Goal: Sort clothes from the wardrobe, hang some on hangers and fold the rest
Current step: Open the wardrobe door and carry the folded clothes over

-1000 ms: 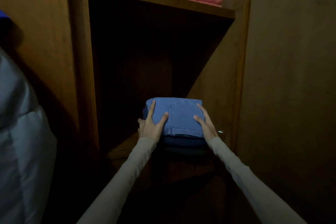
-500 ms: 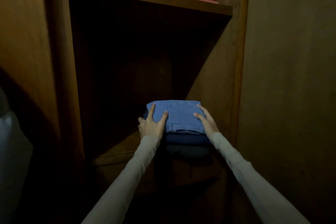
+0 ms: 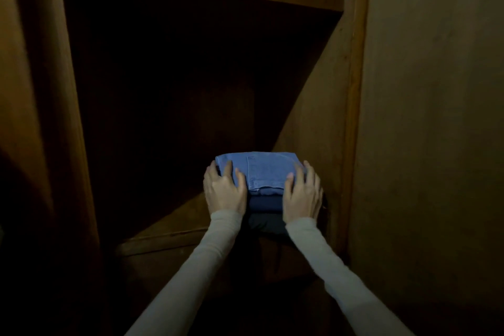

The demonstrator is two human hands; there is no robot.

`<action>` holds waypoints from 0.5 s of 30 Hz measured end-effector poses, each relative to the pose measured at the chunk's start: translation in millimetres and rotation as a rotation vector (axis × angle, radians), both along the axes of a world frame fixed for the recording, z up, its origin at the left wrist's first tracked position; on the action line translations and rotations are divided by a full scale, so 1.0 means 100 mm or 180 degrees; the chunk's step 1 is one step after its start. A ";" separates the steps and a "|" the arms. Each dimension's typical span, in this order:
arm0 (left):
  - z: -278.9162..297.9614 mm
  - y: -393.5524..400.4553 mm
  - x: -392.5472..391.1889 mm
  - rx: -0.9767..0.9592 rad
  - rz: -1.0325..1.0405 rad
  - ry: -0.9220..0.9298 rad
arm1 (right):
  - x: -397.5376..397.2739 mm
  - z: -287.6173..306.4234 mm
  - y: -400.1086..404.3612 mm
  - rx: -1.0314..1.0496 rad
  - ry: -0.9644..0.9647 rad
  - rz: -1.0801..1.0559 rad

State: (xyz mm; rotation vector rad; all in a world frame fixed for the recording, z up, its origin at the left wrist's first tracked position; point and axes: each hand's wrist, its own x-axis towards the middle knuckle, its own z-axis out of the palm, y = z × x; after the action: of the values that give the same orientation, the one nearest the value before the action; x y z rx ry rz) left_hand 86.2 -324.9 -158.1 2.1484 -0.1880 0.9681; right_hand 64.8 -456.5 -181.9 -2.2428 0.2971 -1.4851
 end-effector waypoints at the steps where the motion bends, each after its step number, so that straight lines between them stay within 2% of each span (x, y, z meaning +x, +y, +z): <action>1: -0.04 0.00 0.03 0.0249 -0.0073 -0.0276 | 0.02 -0.06 0.04 -0.0310 -0.0112 -0.0056; 3: -0.10 0.03 0.06 0.0632 -0.0168 -0.0631 | 0.05 -0.13 0.07 -0.0721 -0.0263 -0.0040; 6: -0.12 0.07 0.11 0.1149 -0.0153 -0.0894 | 0.10 -0.12 0.02 -0.0998 -0.0457 0.0043; 10: -0.08 0.01 0.18 0.1564 -0.0196 -0.0756 | 0.25 -0.05 -0.12 -0.1086 -0.0513 0.0230; 13: -0.05 -0.07 0.20 0.1646 -0.0191 -0.0655 | 0.29 0.04 -0.30 -0.1106 -0.0009 0.0657; 15: -0.06 -0.04 0.21 0.1808 -0.0272 -0.0683 | 0.21 0.10 -0.41 -0.1269 0.0601 0.1065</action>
State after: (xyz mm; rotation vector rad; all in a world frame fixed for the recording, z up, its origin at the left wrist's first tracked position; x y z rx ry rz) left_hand 107.6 -328.6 -164.1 2.5060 -0.7291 1.1984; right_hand 85.8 -497.5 -172.4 -2.5862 -0.3370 -1.2382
